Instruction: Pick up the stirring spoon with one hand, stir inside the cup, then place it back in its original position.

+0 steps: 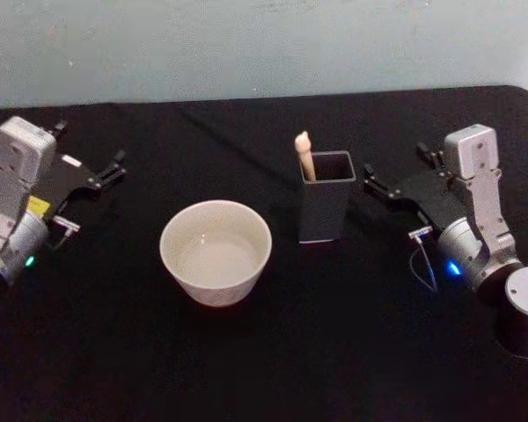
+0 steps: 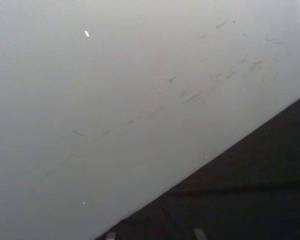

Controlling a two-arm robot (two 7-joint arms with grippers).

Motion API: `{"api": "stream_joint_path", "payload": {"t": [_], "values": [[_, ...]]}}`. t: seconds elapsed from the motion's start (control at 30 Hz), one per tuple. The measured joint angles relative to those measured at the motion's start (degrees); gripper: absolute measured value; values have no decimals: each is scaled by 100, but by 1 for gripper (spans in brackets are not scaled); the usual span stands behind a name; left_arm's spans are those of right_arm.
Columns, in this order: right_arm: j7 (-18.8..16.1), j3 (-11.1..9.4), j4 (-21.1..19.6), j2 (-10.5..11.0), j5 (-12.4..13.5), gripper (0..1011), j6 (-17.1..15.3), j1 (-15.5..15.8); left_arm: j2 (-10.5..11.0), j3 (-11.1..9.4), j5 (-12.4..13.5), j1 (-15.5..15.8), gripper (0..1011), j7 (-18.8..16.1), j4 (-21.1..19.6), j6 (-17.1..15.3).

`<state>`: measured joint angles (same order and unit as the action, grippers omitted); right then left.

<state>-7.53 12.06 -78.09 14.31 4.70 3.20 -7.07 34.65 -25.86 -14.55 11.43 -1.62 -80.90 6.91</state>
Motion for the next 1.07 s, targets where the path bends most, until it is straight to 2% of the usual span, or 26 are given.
{"api": "stream_joint_path", "payload": {"t": [1.07], "values": [[0, 0, -9, 4, 9, 1002, 4, 1, 0, 0, 0, 0, 1001, 0, 0, 0]]}}
